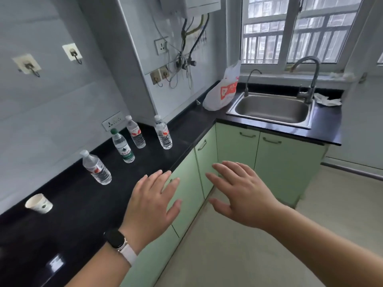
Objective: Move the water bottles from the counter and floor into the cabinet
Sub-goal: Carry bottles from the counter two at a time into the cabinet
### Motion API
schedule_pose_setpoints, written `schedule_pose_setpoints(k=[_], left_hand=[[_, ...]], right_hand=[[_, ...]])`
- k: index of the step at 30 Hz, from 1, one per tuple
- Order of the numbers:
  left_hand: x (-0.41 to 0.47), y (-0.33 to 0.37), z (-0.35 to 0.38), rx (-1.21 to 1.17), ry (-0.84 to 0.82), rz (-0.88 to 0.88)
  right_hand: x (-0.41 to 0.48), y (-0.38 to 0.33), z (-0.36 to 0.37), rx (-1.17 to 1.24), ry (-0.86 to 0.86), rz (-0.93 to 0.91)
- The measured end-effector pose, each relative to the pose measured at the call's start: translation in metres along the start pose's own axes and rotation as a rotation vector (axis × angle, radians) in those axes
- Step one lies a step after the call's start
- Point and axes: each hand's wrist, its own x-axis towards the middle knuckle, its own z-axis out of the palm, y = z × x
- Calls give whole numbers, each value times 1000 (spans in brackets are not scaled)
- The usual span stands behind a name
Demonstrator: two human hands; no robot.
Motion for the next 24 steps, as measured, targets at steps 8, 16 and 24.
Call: schedule_pose_setpoints(k=[8, 16, 24], left_hand=[[15, -42, 41, -24, -7, -121], [41, -126, 99, -78, -29, -221], [38, -235, 139, -75, -84, -337]], right_hand=[[63, 7, 36, 48, -30, -98], [170, 4, 90, 35, -137, -148], [281, -28, 156, 90, -141, -228]])
